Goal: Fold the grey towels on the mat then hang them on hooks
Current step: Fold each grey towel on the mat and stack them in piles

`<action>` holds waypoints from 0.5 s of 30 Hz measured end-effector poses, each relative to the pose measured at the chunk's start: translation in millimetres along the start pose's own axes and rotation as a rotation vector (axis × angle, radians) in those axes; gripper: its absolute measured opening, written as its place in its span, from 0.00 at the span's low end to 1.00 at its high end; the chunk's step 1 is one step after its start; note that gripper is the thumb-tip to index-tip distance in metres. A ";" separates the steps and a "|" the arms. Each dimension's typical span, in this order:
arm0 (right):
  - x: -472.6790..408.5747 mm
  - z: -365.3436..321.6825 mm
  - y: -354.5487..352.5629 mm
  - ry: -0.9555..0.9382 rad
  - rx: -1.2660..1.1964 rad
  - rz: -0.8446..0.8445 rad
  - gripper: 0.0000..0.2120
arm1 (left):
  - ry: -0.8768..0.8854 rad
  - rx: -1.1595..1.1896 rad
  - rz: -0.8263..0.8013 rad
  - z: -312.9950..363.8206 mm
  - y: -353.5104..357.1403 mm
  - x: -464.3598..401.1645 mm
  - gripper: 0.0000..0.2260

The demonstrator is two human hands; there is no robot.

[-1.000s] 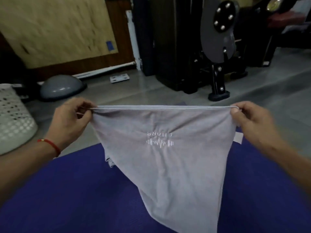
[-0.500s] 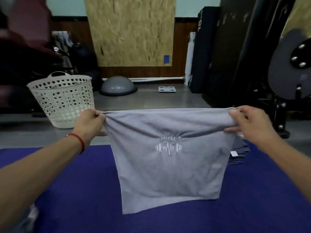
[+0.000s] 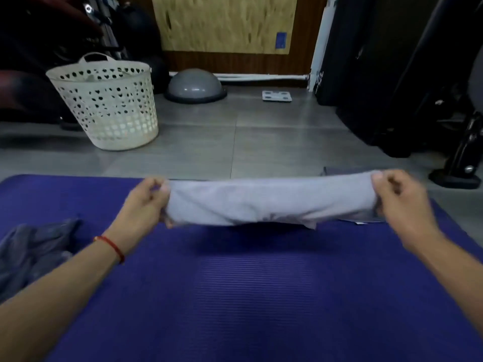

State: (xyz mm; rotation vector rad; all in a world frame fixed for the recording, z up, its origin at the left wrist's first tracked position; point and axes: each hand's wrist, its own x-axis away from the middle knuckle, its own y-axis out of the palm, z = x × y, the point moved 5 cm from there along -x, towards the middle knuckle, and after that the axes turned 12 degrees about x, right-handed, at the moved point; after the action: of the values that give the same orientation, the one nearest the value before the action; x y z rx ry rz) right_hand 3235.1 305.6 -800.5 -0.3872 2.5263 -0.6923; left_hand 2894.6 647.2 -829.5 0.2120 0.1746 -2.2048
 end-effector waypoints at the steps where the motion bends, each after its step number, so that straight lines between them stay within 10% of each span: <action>1: 22.7 27.1 11.1 0.036 0.054 -0.108 0.11 | -0.098 -0.002 -0.019 -34.8 -1.5 22.7 0.06; 8: 187.7 150.1 42.4 0.119 0.371 -0.804 0.10 | -0.569 -0.157 -0.306 -177.7 -21.4 165.6 0.06; 15: 255.7 165.1 21.2 -0.547 0.706 -0.980 0.14 | -0.109 -0.584 -0.762 -157.9 -36.0 230.6 0.11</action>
State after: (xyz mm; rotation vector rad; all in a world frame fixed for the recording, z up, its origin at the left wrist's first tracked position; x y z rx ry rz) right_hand 3103.9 158.4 -1033.3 -1.3338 1.3403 -1.4919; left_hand 2743.5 521.2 -1031.2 -0.3598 0.9492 -2.7714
